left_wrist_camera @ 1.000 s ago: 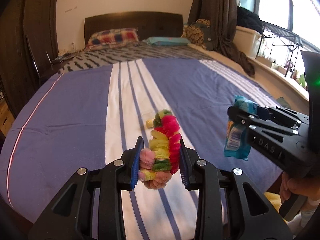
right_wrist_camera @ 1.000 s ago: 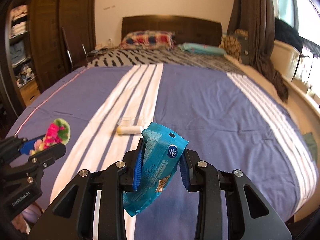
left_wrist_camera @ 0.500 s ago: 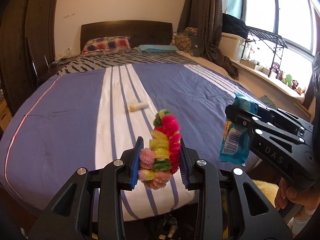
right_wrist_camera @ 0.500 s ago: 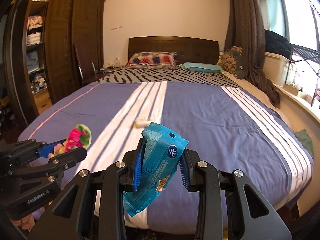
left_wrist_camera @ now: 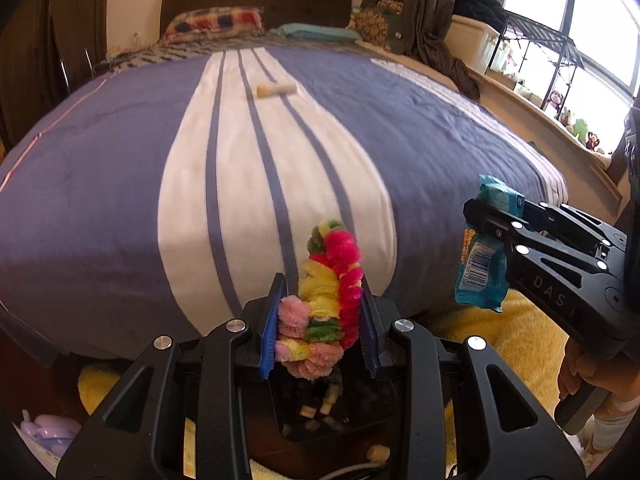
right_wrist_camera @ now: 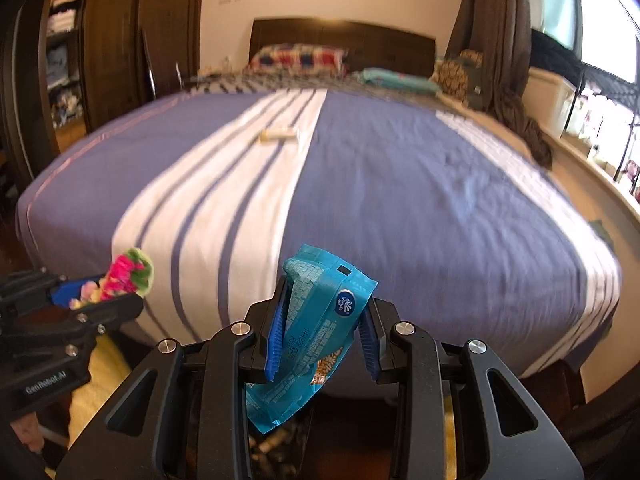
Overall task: Collect trash
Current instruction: 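Lower the packet and pom-pom toy into the black bin and open both tools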
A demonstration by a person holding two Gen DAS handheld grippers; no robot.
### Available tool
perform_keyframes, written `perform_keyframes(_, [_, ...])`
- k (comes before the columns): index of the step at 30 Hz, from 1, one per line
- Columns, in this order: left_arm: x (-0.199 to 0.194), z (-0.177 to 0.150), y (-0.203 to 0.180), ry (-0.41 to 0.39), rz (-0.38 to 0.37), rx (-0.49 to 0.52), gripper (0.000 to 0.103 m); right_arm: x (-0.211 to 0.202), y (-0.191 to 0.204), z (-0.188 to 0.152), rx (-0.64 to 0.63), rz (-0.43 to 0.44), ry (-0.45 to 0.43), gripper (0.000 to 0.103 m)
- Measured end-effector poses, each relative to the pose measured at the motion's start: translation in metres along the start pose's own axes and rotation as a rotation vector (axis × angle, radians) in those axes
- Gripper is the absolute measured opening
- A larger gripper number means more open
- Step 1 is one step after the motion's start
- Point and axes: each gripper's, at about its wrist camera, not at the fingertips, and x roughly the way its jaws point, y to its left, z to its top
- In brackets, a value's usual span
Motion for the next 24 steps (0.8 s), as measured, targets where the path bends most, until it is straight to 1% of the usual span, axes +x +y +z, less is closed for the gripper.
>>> perform_keyframes(4, [0.017,-0.021,0.004,0.059,0.013,0.002,0.032,0.015,0.001,-0.022,-0.004,0.007,0.068,0.033])
perform_keyframes(11, [0.043,-0.050,0.011,0.146,0.019,-0.024,0.032,0.043,0.009,-0.055,-0.018,0.037,0.175,0.033])
perform_keyframes(14, [0.055,-0.063,0.012,0.187,0.023,-0.027,0.032,0.053,0.013,-0.064,-0.020,0.050,0.211,0.033])
perform_keyframes(24, [0.094,-0.092,0.015,0.314,0.027,-0.041,0.032,0.083,0.013,-0.091,0.003,0.076,0.319,0.033])
